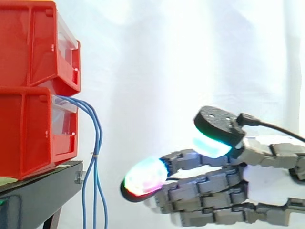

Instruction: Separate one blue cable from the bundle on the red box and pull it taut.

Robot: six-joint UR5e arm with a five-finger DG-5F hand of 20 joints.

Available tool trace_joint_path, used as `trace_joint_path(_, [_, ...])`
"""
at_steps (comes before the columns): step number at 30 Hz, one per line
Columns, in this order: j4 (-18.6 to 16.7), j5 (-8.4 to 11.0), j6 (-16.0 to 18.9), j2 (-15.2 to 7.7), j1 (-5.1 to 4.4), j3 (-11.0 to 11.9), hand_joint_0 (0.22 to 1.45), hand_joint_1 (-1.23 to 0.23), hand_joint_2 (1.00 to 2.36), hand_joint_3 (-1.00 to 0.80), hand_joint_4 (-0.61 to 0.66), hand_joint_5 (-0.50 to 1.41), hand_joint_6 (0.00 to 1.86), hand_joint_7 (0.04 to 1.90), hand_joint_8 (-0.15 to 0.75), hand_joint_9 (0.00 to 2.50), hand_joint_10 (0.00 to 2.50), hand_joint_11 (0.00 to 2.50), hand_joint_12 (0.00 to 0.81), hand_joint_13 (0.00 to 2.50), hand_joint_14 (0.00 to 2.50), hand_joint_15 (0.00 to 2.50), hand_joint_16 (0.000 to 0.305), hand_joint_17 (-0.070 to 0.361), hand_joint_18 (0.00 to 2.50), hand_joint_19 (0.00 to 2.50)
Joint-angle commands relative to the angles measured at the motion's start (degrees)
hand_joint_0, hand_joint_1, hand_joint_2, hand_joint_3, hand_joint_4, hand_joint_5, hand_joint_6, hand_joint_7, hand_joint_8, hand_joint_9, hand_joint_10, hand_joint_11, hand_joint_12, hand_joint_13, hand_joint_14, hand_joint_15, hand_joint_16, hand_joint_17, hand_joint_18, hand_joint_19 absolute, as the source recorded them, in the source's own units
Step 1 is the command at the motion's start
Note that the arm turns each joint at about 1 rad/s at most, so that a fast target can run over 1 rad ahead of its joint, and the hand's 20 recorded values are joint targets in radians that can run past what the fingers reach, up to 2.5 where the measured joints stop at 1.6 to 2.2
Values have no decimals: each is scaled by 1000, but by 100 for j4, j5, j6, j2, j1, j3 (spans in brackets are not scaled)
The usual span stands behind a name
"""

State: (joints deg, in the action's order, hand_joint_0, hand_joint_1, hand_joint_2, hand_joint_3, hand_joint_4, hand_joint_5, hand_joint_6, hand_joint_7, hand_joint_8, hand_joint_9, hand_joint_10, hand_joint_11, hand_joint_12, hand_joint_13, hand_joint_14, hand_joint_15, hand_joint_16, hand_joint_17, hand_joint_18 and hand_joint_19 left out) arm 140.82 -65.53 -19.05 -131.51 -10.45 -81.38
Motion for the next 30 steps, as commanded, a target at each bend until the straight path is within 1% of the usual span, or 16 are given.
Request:
trace_joint_path(1, [182, -4, 86, -182, 8, 377, 491, -544, 1000, -500, 144, -215, 501, 676, 197, 394, 0, 0, 307, 118, 0, 0, 43, 97, 0, 74])
trace_joint_path(4, [209, 198, -37, -190, -1, 421, 492, -544, 1000, -500, 145, -213, 502, 677, 197, 397, 0, 0, 308, 120, 0, 0, 43, 98, 0, 76])
trace_joint_path(6, [173, 453, -72, -296, -18, 430, 492, -544, 1000, -500, 147, -213, 501, 679, 198, 399, 0, 0, 308, 120, 0, 0, 43, 97, 0, 75])
trace_joint_path(7, [112, 568, -72, -410, -18, 474, 492, -544, 1000, -500, 146, -213, 501, 680, 198, 401, 0, 0, 308, 119, 0, 0, 43, 97, 0, 75])
trace_joint_path(9, [33, 629, -55, -498, -18, 597, 492, -544, 1000, -500, 144, -211, 501, 680, 200, 403, 0, 0, 308, 120, 0, 0, 43, 98, 0, 76])
trace_joint_path(10, [-37, 612, -46, -630, -18, 781, 492, -544, 1000, -500, 146, -211, 501, 682, 200, 403, 0, 0, 308, 120, 0, 0, 43, 98, 0, 76])
trace_joint_path(11, [-37, 603, -72, -630, -27, 799, 492, -544, 1000, -500, 147, -211, 501, 683, 198, 403, 0, 0, 307, 118, 0, 0, 43, 98, 0, 74])
trace_joint_path(17, [-73, 612, -257, -630, -53, 834, 493, -546, 1000, -500, 147, -208, 502, 689, 199, 413, 0, 0, 298, 116, 0, 0, 43, 96, 0, 84])
trace_joint_path(18, [-108, 612, -345, -639, -62, 869, 492, -545, 1000, -500, 146, -207, 502, 692, 200, 415, 0, 0, 296, 118, 0, 0, 42, 95, 0, 86])
trace_joint_path(19, [-222, 620, -468, -726, -62, 896, 493, -545, 1000, -500, 147, -207, 502, 692, 200, 418, 0, 0, 295, 120, 0, 0, 42, 95, 0, 83])
trace_joint_path(20, [-222, 620, -468, -726, -62, 896, 494, -545, 1000, -500, 149, -207, 502, 694, 199, 419, 0, 0, 295, 120, 0, 0, 42, 95, 0, 81])
trace_joint_path(21, [-371, 603, -564, -735, -80, 913, 493, -545, 1000, -500, 147, -206, 502, 694, 200, 421, 0, 0, 295, 121, 0, 0, 42, 95, 0, 85])
trace_joint_path(26, [-398, 594, -696, -753, -124, 913, 495, -544, 1000, -500, 151, -204, 502, 695, 202, 441, 0, 0, 289, 127, 0, 0, 41, 93, 0, 82])
trace_joint_path(28, [-433, 585, -670, -849, -141, 922, 495, -544, 1000, -500, 151, -204, 502, 696, 205, 449, 0, 0, 287, 130, 0, 0, 41, 93, 0, 94])
trace_joint_path(29, [-433, 576, -661, -849, -150, 922, 495, -544, 1000, -500, 152, -204, 502, 696, 204, 452, 0, 0, 287, 130, 0, 0, 41, 93, 0, 93])
trace_joint_path(30, [-494, 585, -626, -999, -194, 922, 495, -544, 1000, -500, 154, -203, 502, 702, 205, 453, 0, 0, 287, 131, 0, 0, 41, 93, 0, 93])
